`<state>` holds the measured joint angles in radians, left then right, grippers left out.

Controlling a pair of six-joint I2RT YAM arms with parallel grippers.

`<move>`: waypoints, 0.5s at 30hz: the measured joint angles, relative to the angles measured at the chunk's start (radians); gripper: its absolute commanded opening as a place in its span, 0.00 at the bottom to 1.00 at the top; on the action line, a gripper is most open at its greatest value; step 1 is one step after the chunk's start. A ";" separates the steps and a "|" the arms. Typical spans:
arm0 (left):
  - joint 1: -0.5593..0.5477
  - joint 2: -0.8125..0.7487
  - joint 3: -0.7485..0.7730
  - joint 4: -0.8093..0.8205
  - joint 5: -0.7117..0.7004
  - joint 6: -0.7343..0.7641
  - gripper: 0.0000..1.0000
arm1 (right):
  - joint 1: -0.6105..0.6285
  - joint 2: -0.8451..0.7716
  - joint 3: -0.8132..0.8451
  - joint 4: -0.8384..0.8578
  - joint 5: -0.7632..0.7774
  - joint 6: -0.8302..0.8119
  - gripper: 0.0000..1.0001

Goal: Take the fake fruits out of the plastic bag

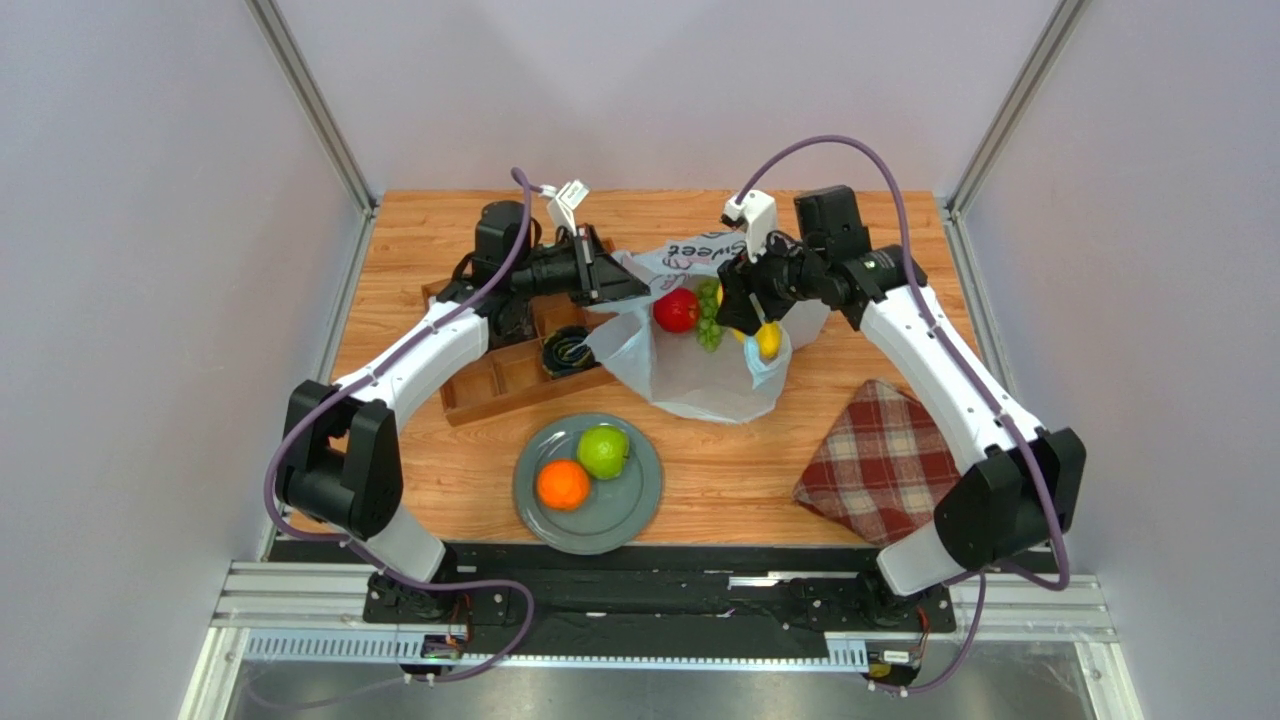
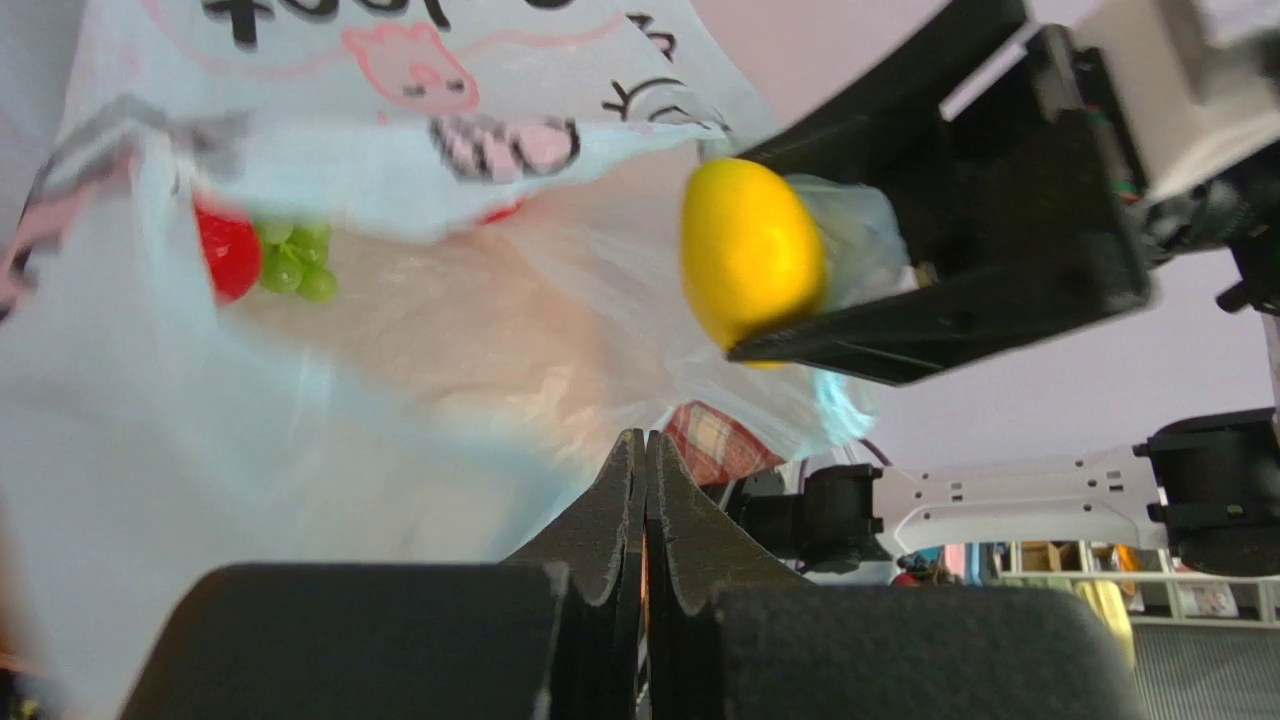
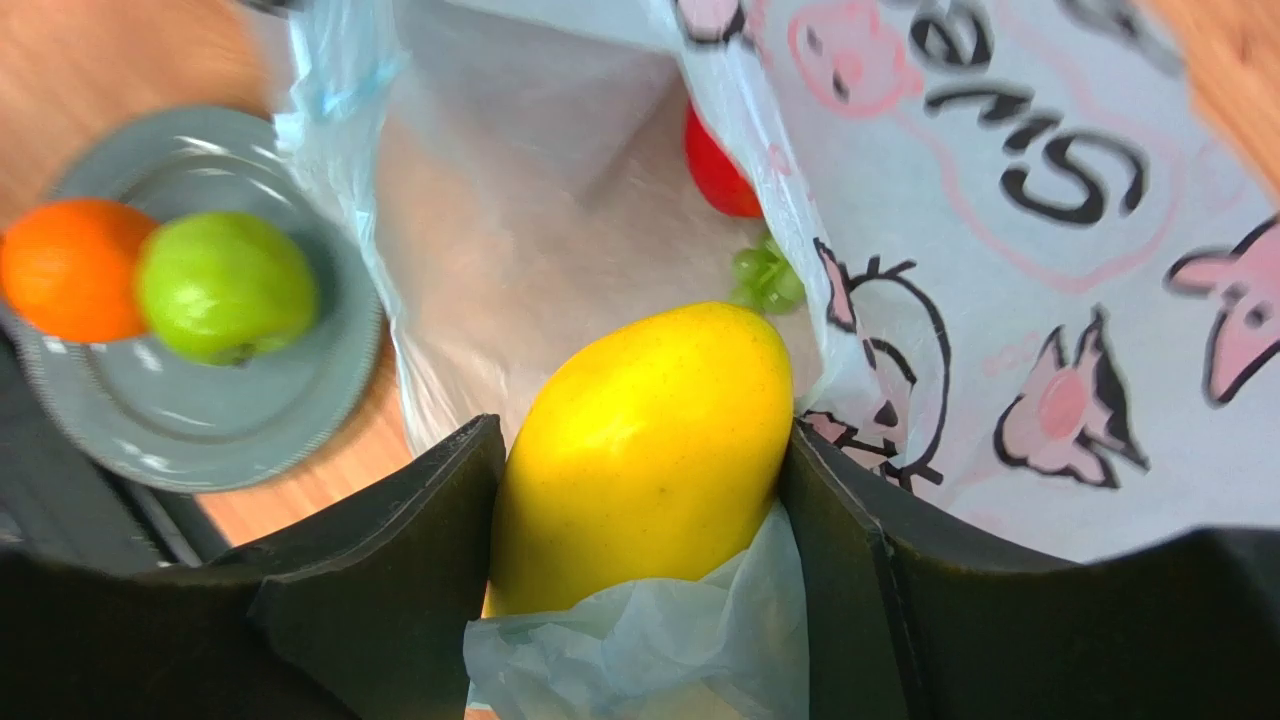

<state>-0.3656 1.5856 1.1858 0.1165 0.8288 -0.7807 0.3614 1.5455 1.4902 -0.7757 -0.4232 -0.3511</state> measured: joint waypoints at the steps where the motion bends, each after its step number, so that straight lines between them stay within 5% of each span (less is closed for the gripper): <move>1: 0.000 0.003 0.003 0.000 0.000 0.000 0.00 | 0.000 -0.030 -0.013 0.010 -0.027 0.010 0.63; 15: 0.000 -0.003 -0.003 -0.010 0.005 0.026 0.00 | 0.035 -0.042 -0.268 0.130 -0.134 0.060 0.62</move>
<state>-0.3656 1.5822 1.1824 0.1062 0.8333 -0.7544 0.3962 1.5036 1.2221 -0.6453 -0.5571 -0.2916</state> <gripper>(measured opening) 0.007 0.639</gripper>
